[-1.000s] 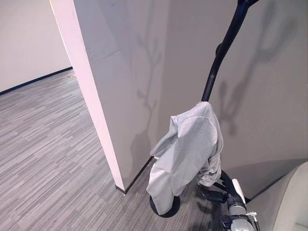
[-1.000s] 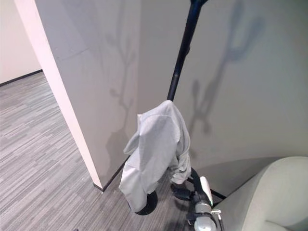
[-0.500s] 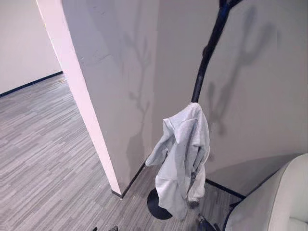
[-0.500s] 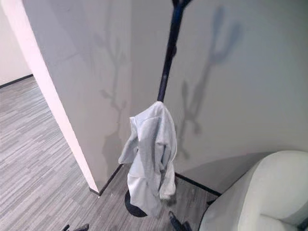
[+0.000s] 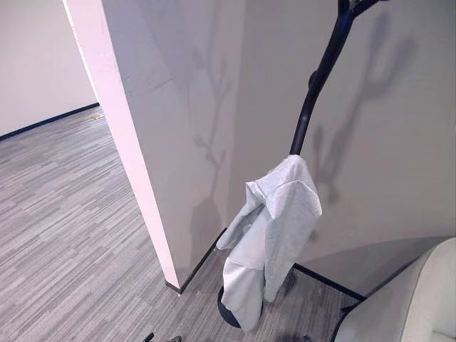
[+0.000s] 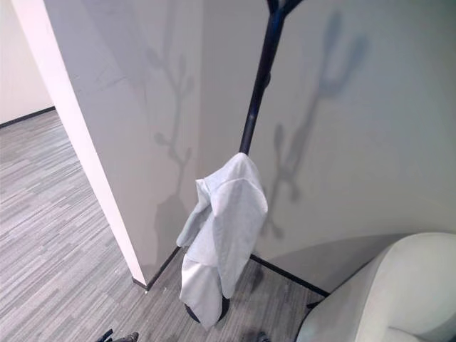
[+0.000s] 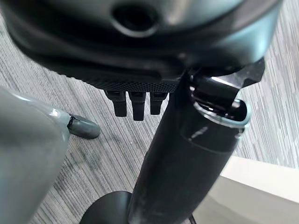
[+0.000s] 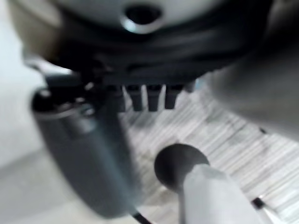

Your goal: Hang the clothes on the sofa on the clothes rack.

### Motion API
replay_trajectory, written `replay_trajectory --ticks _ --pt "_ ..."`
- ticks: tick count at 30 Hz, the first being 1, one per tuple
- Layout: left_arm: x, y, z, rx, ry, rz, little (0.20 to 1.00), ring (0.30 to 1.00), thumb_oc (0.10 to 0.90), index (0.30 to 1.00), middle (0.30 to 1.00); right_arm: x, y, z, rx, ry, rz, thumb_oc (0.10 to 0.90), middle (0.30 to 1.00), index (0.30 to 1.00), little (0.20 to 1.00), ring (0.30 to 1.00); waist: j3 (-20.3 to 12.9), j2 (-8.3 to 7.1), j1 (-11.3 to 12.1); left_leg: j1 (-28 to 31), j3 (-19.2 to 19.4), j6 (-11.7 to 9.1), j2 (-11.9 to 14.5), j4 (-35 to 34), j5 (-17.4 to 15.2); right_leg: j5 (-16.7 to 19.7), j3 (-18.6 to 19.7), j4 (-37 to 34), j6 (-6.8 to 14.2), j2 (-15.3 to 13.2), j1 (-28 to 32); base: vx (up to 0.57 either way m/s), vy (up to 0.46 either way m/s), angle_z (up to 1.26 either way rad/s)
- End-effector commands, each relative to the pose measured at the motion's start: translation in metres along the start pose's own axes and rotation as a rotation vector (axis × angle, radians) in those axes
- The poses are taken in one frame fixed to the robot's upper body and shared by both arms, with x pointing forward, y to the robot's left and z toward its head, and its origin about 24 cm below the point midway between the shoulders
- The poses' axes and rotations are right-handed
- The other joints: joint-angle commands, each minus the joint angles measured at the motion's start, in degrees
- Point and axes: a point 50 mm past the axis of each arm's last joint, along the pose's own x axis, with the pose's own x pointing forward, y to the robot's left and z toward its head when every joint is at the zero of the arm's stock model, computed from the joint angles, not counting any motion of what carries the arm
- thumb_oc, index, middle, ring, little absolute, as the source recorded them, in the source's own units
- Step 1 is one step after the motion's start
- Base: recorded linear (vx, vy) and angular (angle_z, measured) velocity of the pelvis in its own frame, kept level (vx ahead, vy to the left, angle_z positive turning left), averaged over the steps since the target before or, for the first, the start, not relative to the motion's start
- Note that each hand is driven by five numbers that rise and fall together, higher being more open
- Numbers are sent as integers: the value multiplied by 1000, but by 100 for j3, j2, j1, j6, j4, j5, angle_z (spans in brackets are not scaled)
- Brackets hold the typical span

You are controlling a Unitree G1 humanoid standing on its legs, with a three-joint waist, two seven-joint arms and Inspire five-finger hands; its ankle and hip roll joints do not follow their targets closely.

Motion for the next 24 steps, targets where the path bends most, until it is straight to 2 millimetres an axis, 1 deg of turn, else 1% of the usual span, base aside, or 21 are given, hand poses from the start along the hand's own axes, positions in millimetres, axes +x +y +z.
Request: replay_trajectory --ticks 1,3,5,7,8,11,14,15,17,21,24 --pt "3 -30 10 1 -11 -88 900 900 800 900 900 3 36 14 18 -70 121 800 900 900 900 900 85 23 87 525 -11 -66 16 24 -964 180 -420 125 162 138 -550 0 0 0" --pt "3 -32 10 19 -10 -102 900 900 800 900 900 2 51 21 20 -102 200 800 900 900 900 900 92 27 57 531 -4 -69 25 24 -963 171 -406 145 160 145 -564 4 3 -2" --pt "2 -32 9 26 -7 -107 900 900 800 900 900 2 53 22 28 -107 210 800 900 900 900 900 88 32 51 535 -1 -69 25 24 -967 168 -407 146 161 147 -561 0 0 0" --pt "2 -33 8 45 -3 -113 900 900 800 900 900 3 46 24 43 -101 178 800 900 900 900 900 65 33 26 553 14 -73 20 24 -985 162 -405 136 163 152 -542 0 0 0" --pt "2 -33 8 45 -3 -114 900 900 800 900 900 3 46 24 44 -101 178 800 900 900 900 900 66 34 28 553 15 -73 20 24 -986 162 -405 135 163 152 -542 0 0 0" --pt "3 -33 10 63 -9 -120 900 900 800 900 900 4 28 22 35 -62 82 800 900 900 900 900 54 26 37 566 13 -75 22 24 -987 154 -397 128 152 159 -530 0 0 0" --pt "3 -36 10 73 -9 -130 900 900 800 900 900 4 20 20 43 -45 41 800 900 900 900 900 61 33 42 561 13 -79 29 24 -987 151 -403 123 149 166 -535 0 0 0" --pt "2 -37 9 79 -5 -136 900 900 800 900 900 4 20 19 32 -40 46 800 900 900 900 900 63 38 40 556 14 -81 38 24 -988 153 -401 120 148 165 -539 0 0 0" --pt "2 -38 7 89 2 -146 900 900 800 900 900 4 29 21 14 -52 89 800 900 900 900 900 64 35 22 553 31 -87 41 24 -989 155 -387 115 147 167 -547 0 0 0" --pt "2 -38 8 90 0 -146 900 900 800 900 900 5 30 23 7 -55 85 800 900 900 900 900 49 39 19 567 27 -87 43 24 -1002 154 -391 114 142 167 -540 0 0 0" --pt "2 -37 8 99 -4 -143 900 900 800 900 900 4 24 22 3 -48 58 800 900 900 900 900 40 39 26 566 15 -88 44 24 -1002 148 -397 114 134 167 -531 0 0 0"
